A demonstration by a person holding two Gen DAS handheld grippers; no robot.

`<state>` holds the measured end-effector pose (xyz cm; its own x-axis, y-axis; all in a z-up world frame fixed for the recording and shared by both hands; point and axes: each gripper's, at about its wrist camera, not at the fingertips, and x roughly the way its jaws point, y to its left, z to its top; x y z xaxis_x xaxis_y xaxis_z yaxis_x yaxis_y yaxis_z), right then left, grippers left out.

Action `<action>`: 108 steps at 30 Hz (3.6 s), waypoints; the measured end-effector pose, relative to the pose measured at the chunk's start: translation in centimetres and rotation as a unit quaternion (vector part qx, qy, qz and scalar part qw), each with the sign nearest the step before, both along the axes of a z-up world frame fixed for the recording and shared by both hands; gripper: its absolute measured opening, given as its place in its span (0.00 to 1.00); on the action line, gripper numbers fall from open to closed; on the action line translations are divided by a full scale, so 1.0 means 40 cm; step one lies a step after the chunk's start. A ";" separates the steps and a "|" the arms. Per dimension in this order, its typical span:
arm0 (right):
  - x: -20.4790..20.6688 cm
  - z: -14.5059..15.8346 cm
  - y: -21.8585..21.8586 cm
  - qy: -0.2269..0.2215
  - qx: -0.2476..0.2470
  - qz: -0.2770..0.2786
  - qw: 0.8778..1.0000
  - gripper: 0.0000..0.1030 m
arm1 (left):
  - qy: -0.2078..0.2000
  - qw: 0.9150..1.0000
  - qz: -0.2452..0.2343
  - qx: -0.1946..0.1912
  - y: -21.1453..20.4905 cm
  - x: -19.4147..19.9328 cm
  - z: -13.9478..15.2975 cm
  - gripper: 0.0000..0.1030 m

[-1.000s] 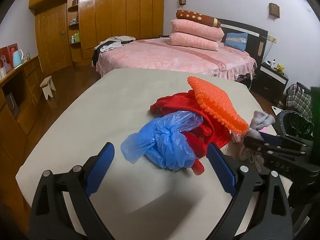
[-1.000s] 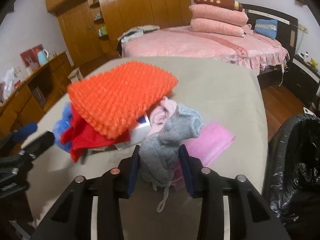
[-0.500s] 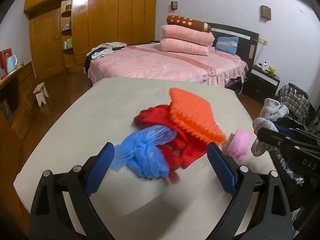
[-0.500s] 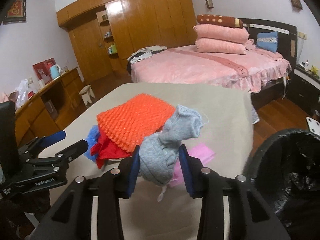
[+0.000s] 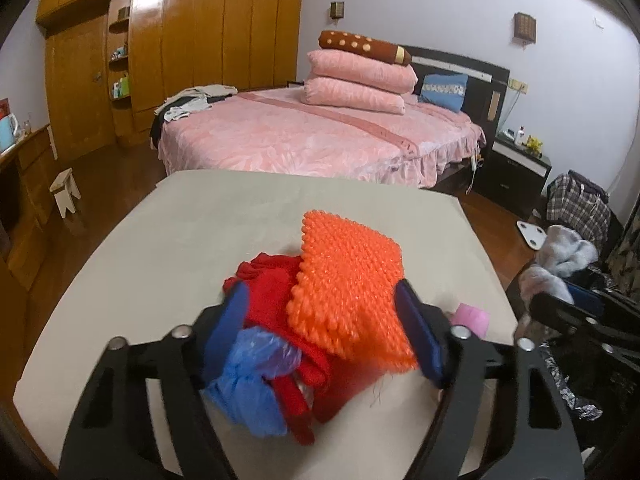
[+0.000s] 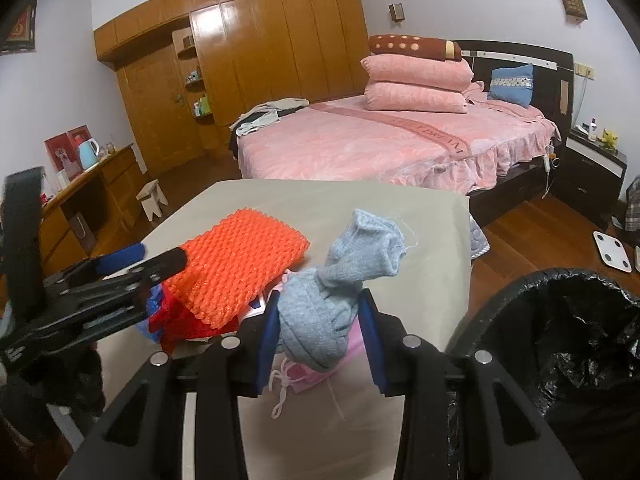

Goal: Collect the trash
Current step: 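Grasp the grey sock with the right gripper and lift it, then drop the grey sock into the bin while the left gripper carries the orange knitted pad there, then release the orange pad into the bin with the left gripper while the right gripper grasps the pink cloth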

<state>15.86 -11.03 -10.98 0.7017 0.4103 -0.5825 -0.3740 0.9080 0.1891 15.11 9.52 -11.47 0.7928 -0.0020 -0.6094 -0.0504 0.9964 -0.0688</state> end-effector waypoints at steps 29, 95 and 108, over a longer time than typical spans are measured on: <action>-0.079 0.094 -0.133 -0.040 0.012 -0.039 0.998 0.37 | -0.049 0.996 -0.067 -0.017 -0.134 -0.119 0.110 0.12; -0.113 0.091 -0.255 -0.060 -0.026 -0.119 0.991 0.94 | -0.069 0.995 -0.065 0.022 -0.155 -0.158 0.122 0.87; -0.041 -0.007 -0.002 -0.029 -0.027 -0.036 0.999 0.94 | -0.036 0.999 0.016 0.035 0.044 -0.158 0.060 0.87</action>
<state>14.23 -11.09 -11.25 0.7609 0.3277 -0.5601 -0.3170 0.9408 0.1198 8.81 11.27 -9.06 0.8332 0.0653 -0.5491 -0.0806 0.9967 -0.0038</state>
